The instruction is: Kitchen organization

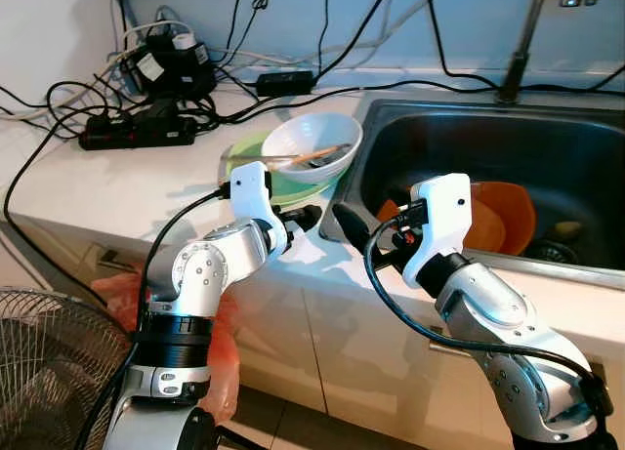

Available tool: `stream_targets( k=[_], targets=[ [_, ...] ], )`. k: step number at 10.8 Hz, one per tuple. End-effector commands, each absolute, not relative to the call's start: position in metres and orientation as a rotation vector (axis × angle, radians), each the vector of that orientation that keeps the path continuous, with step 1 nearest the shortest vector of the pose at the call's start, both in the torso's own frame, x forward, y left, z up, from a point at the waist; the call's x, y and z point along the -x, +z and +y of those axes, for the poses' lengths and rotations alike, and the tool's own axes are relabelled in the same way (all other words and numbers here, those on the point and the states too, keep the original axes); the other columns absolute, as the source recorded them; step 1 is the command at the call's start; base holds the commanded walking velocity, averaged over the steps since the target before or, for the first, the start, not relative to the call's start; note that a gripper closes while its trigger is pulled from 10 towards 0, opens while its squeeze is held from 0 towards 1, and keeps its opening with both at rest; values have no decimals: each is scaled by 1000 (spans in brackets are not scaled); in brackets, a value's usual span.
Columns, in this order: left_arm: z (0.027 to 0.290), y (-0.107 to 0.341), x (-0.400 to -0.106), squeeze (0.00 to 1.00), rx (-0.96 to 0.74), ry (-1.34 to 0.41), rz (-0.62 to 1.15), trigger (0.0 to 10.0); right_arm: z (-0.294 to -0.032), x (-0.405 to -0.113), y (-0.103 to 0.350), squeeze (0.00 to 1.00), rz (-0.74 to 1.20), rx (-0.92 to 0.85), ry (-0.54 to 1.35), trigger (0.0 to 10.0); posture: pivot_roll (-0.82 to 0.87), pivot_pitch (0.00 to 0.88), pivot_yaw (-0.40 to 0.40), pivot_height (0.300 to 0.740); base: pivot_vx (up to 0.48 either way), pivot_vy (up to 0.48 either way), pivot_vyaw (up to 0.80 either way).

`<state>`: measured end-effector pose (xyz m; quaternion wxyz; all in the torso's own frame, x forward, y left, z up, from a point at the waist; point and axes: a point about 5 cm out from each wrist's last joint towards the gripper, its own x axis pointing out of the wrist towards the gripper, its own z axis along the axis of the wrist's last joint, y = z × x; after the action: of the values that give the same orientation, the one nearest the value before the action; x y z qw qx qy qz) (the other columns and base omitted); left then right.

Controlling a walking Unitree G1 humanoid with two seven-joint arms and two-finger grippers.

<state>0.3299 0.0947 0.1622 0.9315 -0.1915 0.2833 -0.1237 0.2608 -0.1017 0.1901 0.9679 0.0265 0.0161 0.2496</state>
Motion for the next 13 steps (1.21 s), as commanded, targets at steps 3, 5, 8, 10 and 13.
stream_targets(
  k=[3,5,8,10,13],
  targets=[
    [96,162,-327,1000,297,-346,551,10000,-102,-268,194,0,7,-33,514,10000,-99,0,125,740,0,0,0],
    [85,174,-330,1000,219,-418,412,10000,-104,-270,196,0,-3,-24,507,10000,-105,0,127,740,0,0,0],
    [70,184,-328,1000,150,-508,306,10000,-107,-271,197,0,-9,-17,494,10000,-120,0,136,740,0,0,0],
    [68,190,-336,1000,93,-497,166,10000,-111,-271,197,0,-14,-8,475,10000,-133,0,146,740,0,0,0],
    [57,183,-343,1000,43,-509,107,10000,-129,-269,190,0,80,135,355,10000,-157,0,143,740,0,0,0]
  ],
)
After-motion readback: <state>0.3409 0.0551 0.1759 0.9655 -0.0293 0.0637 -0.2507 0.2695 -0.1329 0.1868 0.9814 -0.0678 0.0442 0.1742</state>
